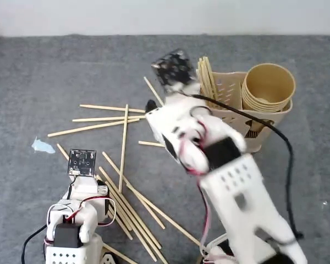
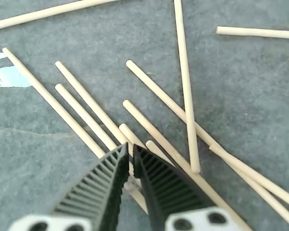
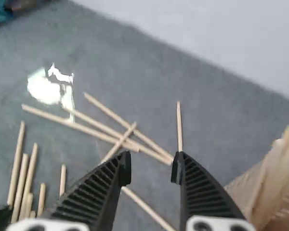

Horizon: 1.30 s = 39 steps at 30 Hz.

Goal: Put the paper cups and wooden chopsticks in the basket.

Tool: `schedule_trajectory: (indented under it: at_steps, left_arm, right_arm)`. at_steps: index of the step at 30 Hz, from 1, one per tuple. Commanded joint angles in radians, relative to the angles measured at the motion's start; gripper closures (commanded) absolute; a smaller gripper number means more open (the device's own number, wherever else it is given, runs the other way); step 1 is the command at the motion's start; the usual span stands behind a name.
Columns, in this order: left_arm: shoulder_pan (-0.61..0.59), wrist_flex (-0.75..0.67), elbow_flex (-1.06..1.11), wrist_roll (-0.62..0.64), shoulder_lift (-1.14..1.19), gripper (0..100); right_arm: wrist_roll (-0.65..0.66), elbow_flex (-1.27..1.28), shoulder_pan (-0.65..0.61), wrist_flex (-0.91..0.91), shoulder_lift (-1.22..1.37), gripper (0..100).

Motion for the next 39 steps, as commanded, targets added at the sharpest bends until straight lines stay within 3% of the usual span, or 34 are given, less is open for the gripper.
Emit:
schedule_trajectory:
  at_steps: [1, 7, 11, 15, 19, 31, 39]
  left_arm:
    - [0.002, 0.003, -0.008, 0.011, -0.017, 99]
    - [0.002, 0.003, -0.008, 0.011, -0.017, 99]
    - [0.002, 0.003, -0.008, 0.011, -0.017, 99]
    - [0.002, 0.003, -0.008, 0.011, -0.017, 99]
    - [0.002, 0.003, -0.008, 0.011, -0.017, 99]
    - [0.002, 0.003, -0.008, 0.011, -0.017, 99]
    - [0.002, 0.003, -0.008, 0.011, -0.017, 99]
  right_arm:
    - [-0.006, -0.103, -0.008, 0.008, 0.137, 84.4]
    - [-0.012, -0.224, -0.015, 0.012, 0.423, 84.4]
    - [-0.017, -0.321, -0.042, 0.113, 0.581, 84.4]
    - [-0.138, -0.433, -0.065, 0.180, 0.705, 84.2]
    - [-0.152, -0.503, -0.067, 0.180, 0.811, 84.1]
    - [0.132, -0.571, -0.067, 0.291, 0.932, 84.1]
    - [0.227, -0.621, -0.067, 0.291, 1.032, 84.1]
